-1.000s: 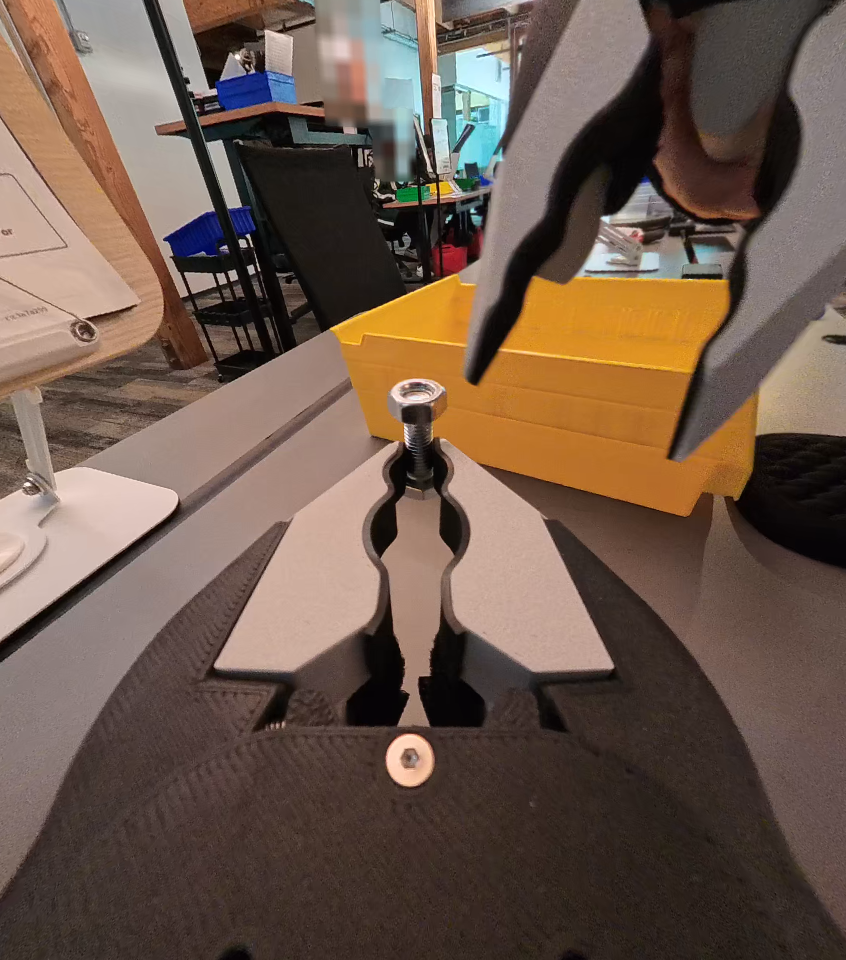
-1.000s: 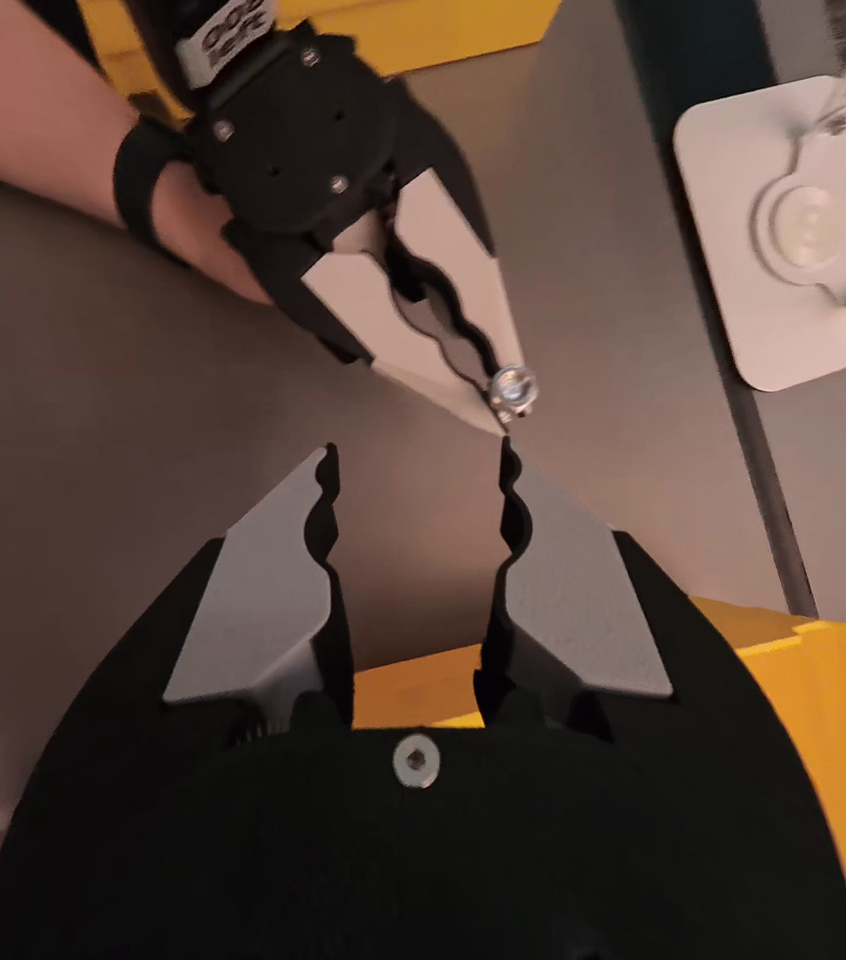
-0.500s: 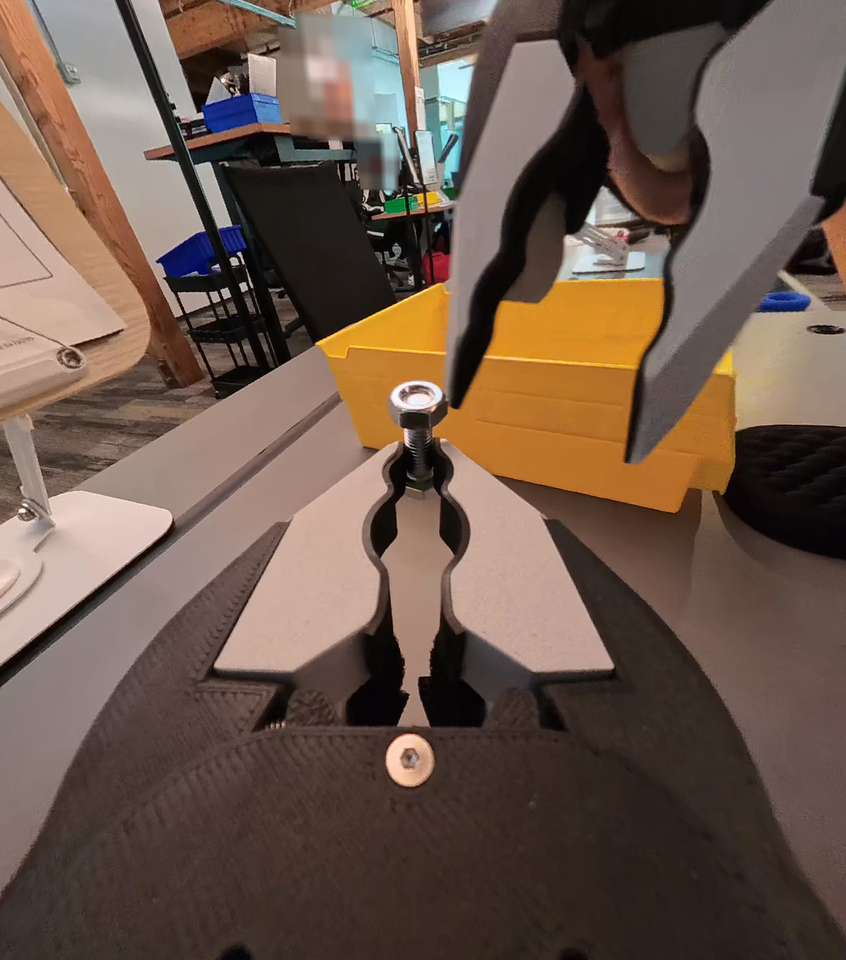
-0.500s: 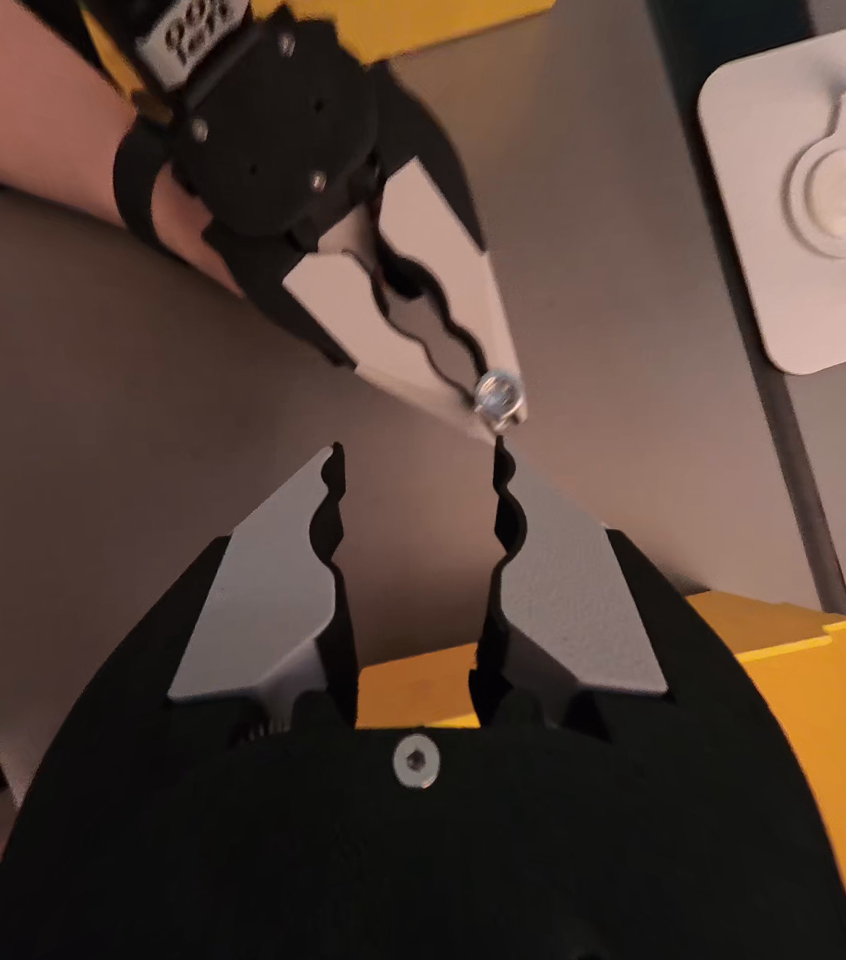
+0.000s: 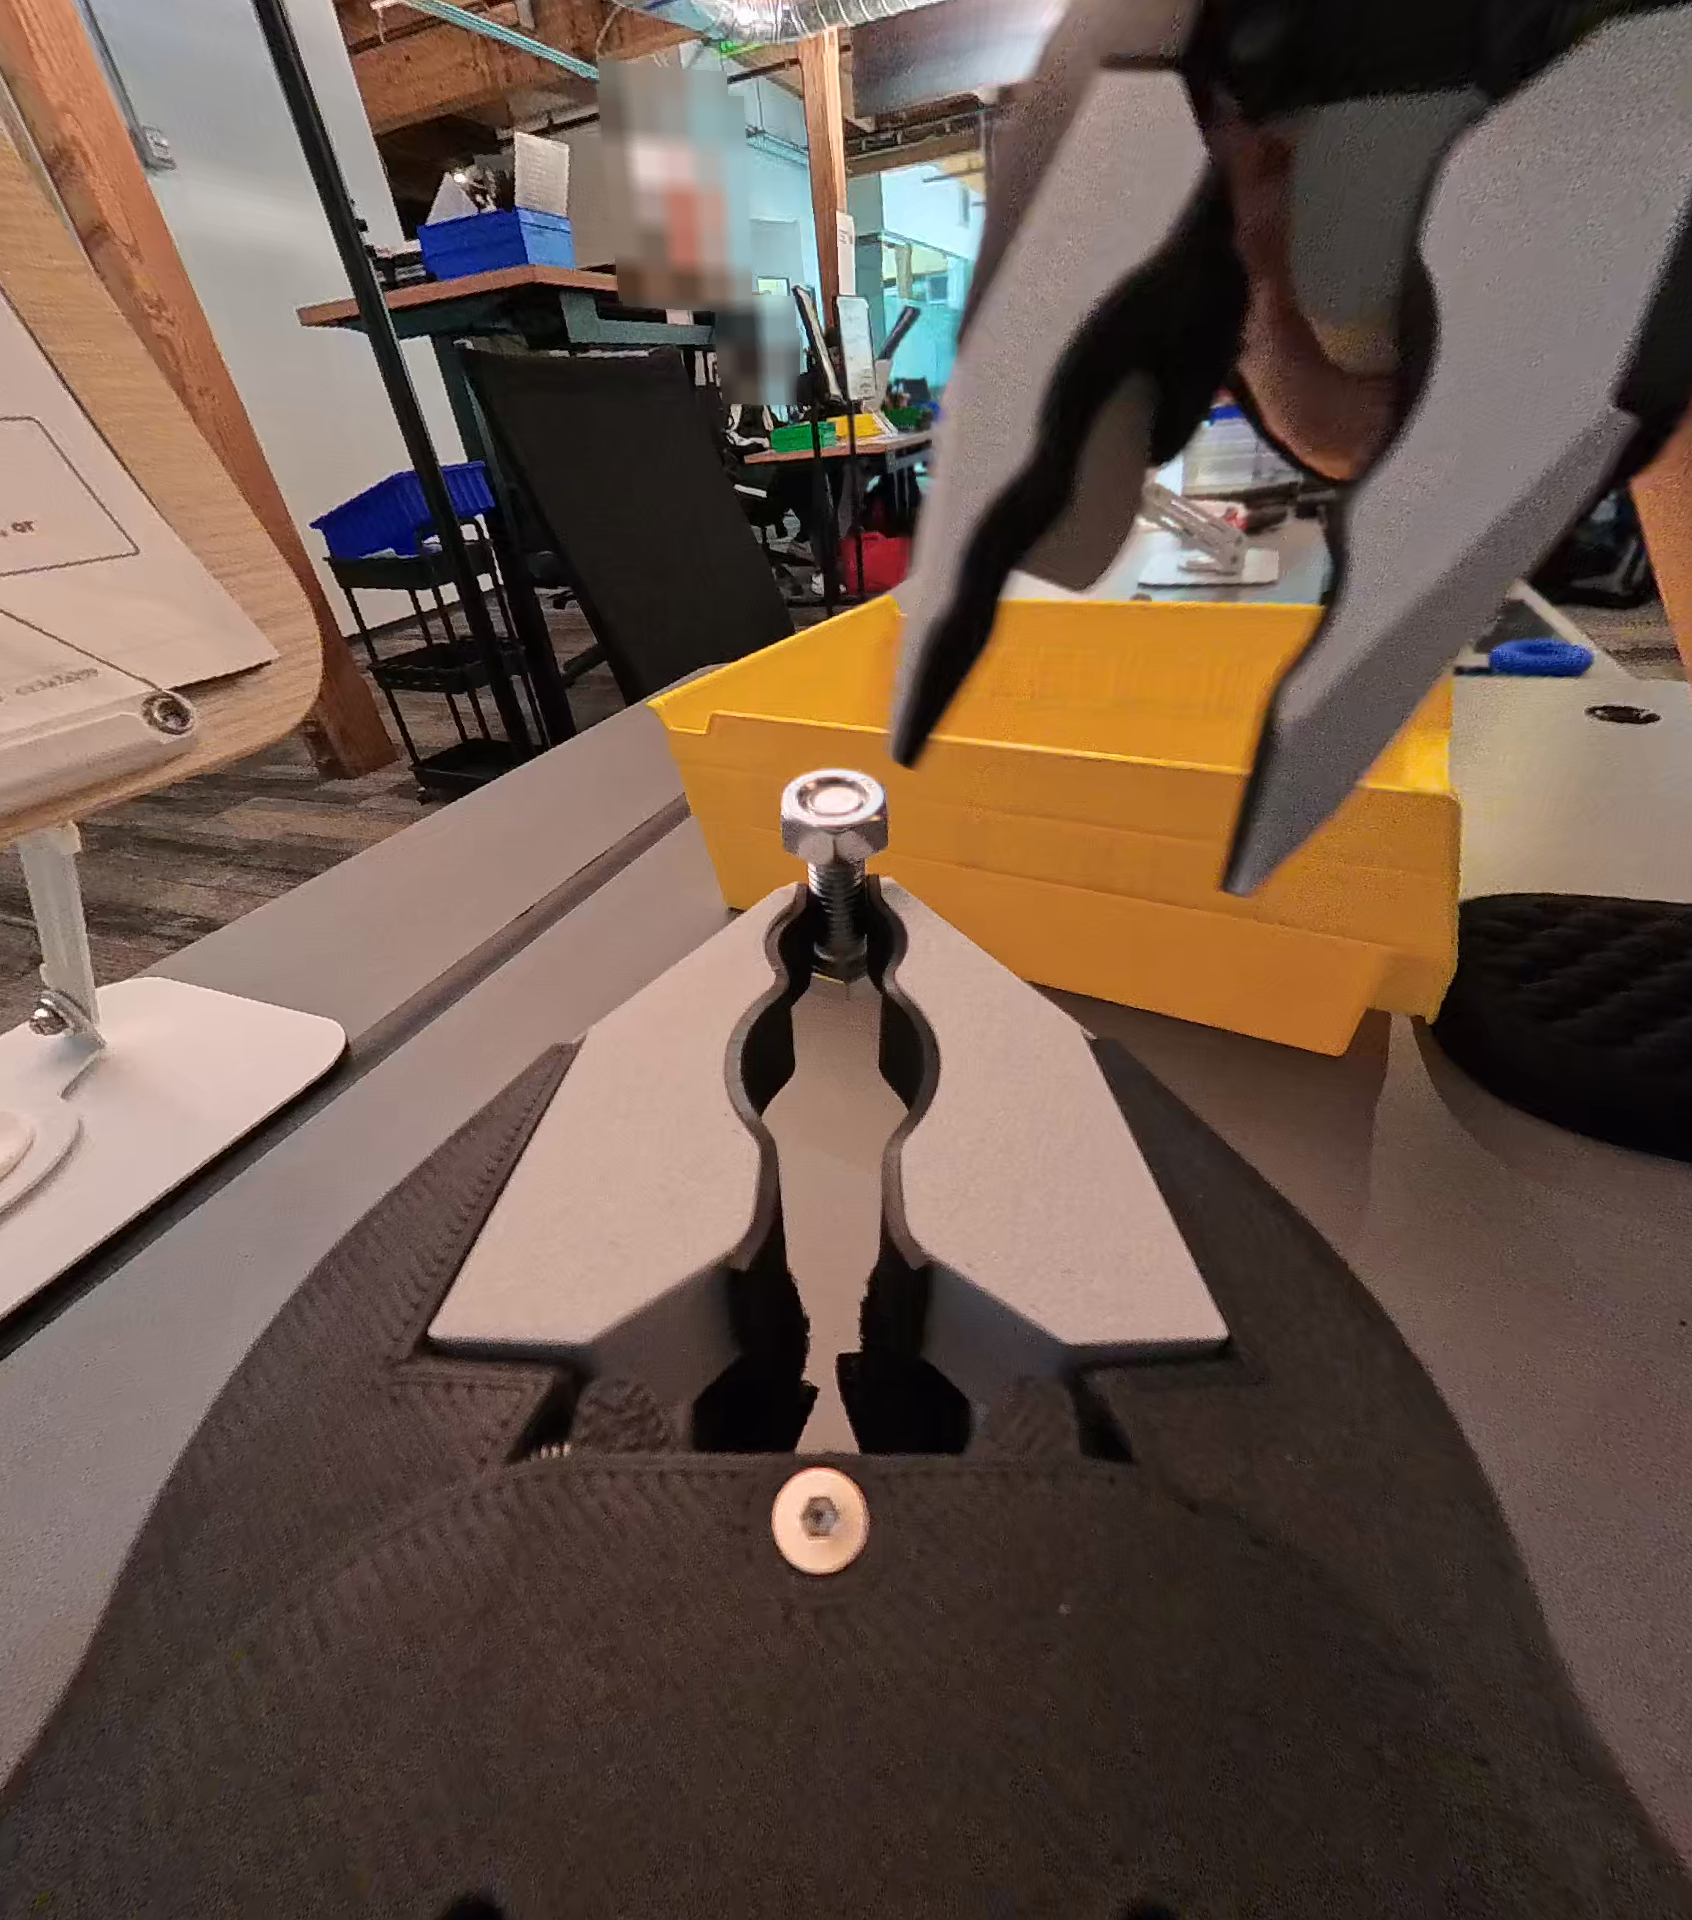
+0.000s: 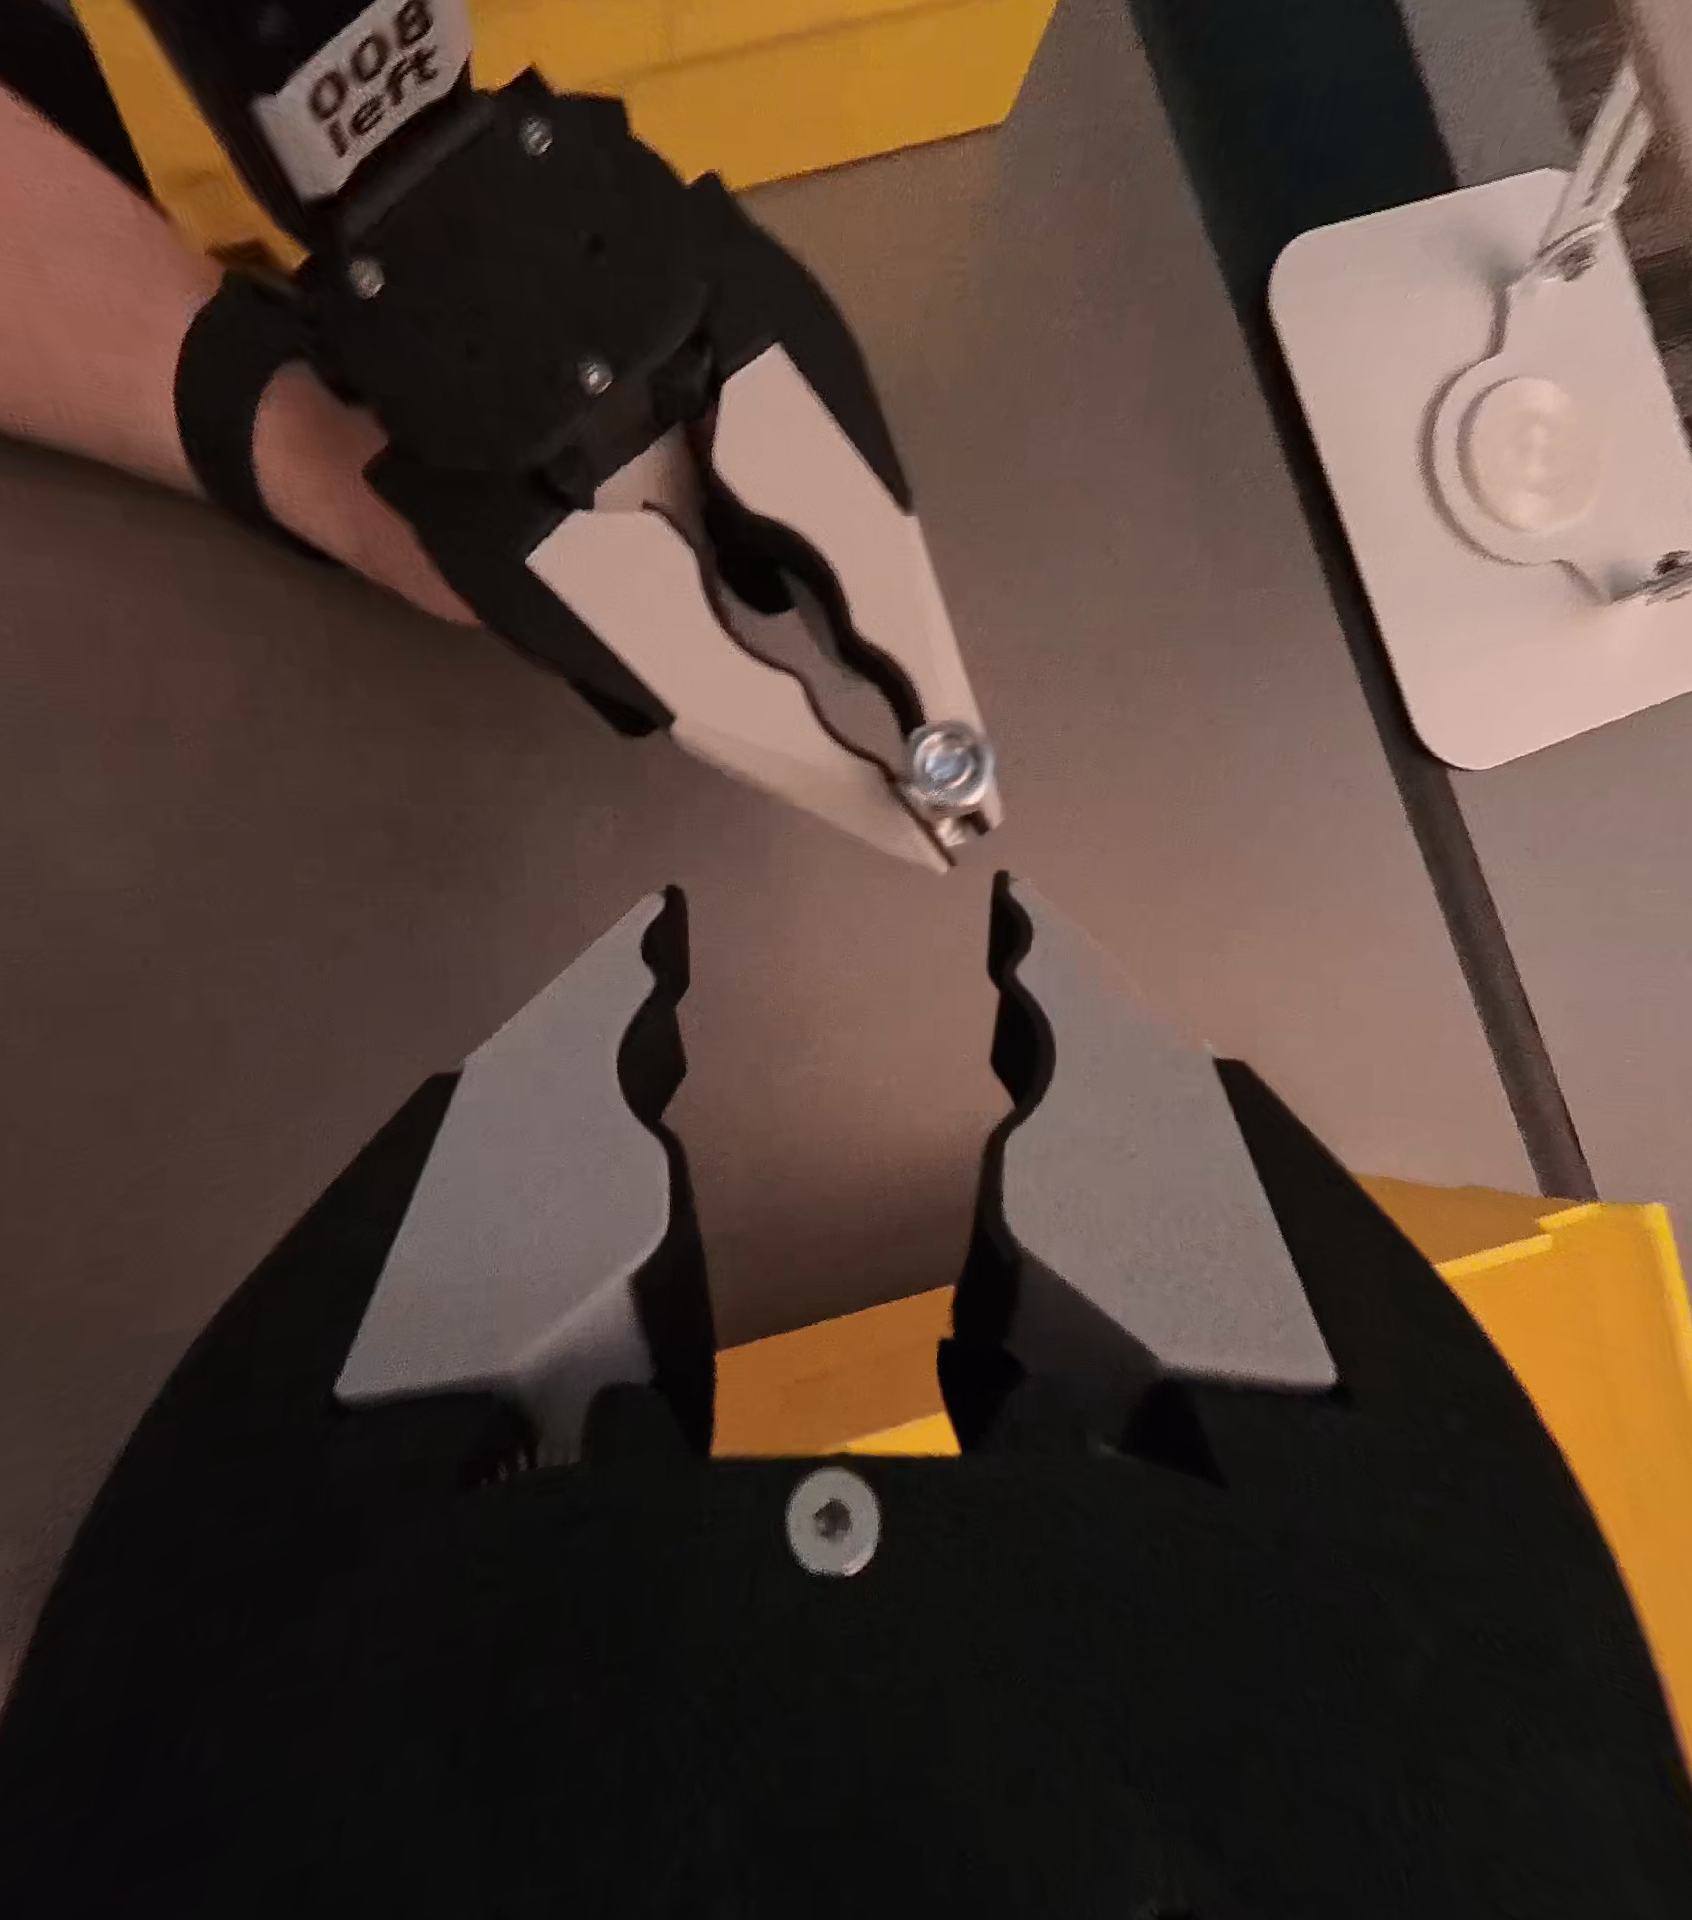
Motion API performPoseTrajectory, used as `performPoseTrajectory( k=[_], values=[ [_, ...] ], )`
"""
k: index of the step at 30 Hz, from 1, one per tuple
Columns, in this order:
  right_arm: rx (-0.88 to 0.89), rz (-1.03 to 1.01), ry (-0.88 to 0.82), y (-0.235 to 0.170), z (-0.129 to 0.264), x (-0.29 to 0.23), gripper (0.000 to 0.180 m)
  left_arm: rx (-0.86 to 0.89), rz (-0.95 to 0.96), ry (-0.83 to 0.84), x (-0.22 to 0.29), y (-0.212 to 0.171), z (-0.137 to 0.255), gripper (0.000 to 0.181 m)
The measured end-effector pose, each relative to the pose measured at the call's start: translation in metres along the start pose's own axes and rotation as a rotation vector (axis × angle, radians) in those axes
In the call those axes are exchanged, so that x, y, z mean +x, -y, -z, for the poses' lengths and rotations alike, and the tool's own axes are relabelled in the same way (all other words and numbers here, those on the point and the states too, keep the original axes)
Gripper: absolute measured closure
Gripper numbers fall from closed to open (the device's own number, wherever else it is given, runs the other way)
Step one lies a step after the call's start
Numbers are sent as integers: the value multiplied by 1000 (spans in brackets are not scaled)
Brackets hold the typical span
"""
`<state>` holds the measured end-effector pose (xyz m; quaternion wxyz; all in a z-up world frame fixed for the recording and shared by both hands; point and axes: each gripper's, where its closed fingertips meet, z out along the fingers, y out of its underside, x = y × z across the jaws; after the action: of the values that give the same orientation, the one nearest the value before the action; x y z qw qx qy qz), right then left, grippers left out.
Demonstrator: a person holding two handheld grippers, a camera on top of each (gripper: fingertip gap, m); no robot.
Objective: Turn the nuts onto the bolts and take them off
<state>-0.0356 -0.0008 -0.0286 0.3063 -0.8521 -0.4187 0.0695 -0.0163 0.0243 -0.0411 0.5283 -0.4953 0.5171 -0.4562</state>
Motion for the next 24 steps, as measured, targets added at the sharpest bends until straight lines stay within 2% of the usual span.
performPoseTrajectory(
  k=[1, 5, 8, 10, 13, 18, 21, 22, 23, 24],
  values=[
    [15, -23, -9, 4, -2, 4, 120, -6, -14, -5, 2, -1, -1, 173],
    [53, -3, 27, 13, -10, -2, 116, -16, -56, -27, 11, -1, -3, 173],
    [-8, 29, 49, 3, -12, -10, 113, -28, -60, -22, 9, -3, -3, 173],
    [-84, -5, 119, -14, -7, -21, 139, -41, -52, -2, 6, -6, -3, 173],
    [-76, -4, 52, -16, -2, -10, 138, -24, -49, -9, 6, -1, -2, 174],
    [52, -35, 19, 12, -3, -1, 124, -21, -68, -22, 12, 0, -3, 173],
    [-1, 9, 44, 5, -10, -10, 120, -16, -75, -22, 12, 1, -2, 173],
    [-35, 17, 46, -2, -10, -12, 122, -26, -74, -16, 10, 0, -2, 173],
    [-71, 16, 96, -10, -7, -21, 144, -31, -67, -6, 8, -2, -2, 173],
    [-78, 18, 133, -13, -4, -28, 146, -22, -50, -1, 6, -1, -2, 173]
  ],
)
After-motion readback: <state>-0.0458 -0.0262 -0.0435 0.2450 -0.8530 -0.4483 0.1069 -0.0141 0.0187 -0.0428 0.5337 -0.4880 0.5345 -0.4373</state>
